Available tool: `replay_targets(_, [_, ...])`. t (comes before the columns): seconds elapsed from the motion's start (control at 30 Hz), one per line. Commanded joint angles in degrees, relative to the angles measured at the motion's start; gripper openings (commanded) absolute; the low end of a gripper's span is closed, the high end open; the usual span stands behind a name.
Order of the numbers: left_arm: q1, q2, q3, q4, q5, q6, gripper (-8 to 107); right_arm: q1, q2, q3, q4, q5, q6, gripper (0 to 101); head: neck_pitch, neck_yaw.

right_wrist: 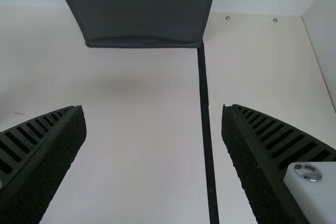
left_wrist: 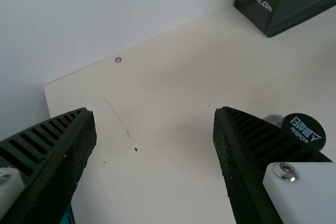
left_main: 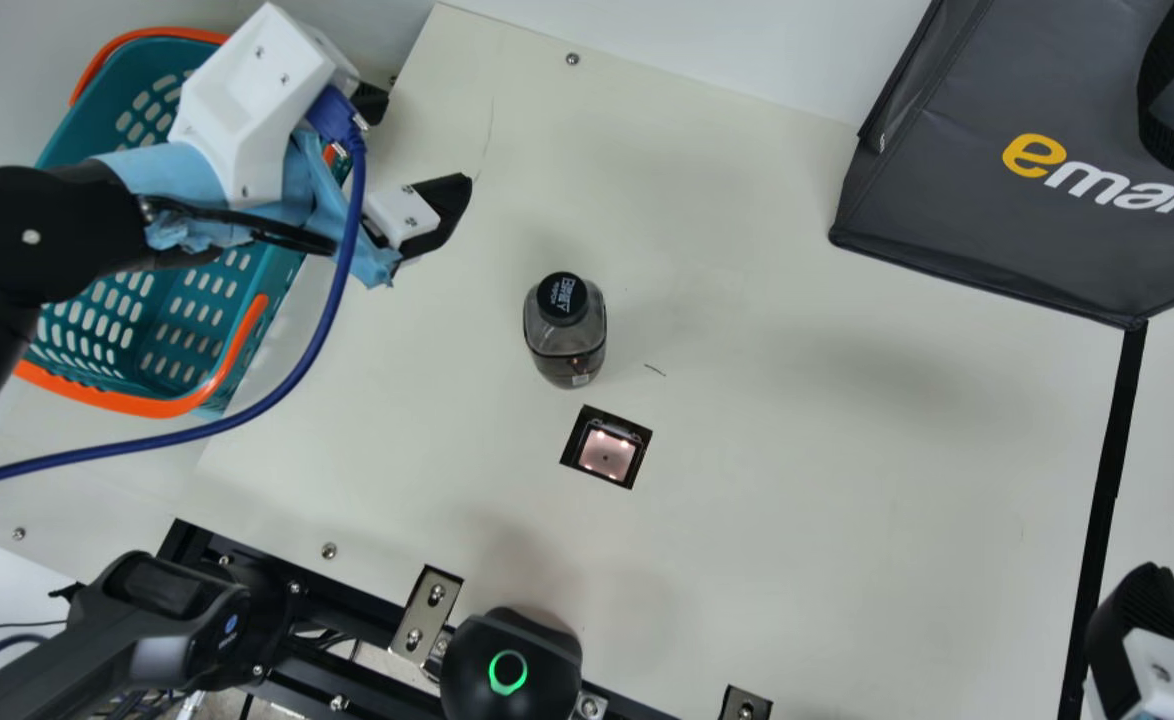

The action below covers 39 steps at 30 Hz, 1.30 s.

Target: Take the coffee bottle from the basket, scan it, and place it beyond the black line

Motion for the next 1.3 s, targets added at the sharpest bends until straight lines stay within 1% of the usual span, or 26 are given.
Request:
replay_targets(0.0, [0.3, -0.3, 0.2, 0.1, -0.1, 0.2, 90, 0.0, 0.0, 0.0, 0.0, 0.0, 0.0, 91, -1.5, 0.1])
replay_targets(0.57, [3.5, -1.8, 0.3, -0.3, -0.7, 0.9, 90, 0.0, 0.0, 0.0, 0.0, 0.0, 0.0, 91, -1.5, 0.1])
replay_targets(1.07, [6.4, -2.6, 0.5, -1.2, 0.3, 2.2, 90, 0.0, 0.0, 0.0, 0.0, 0.0, 0.0, 91, -1.5, -19.9])
replay_targets(1.27, [7.2, -2.9, 0.5, -1.5, 0.7, 2.7, 90, 0.0, 0.0, 0.0, 0.0, 0.0, 0.0, 91, -1.5, -19.9])
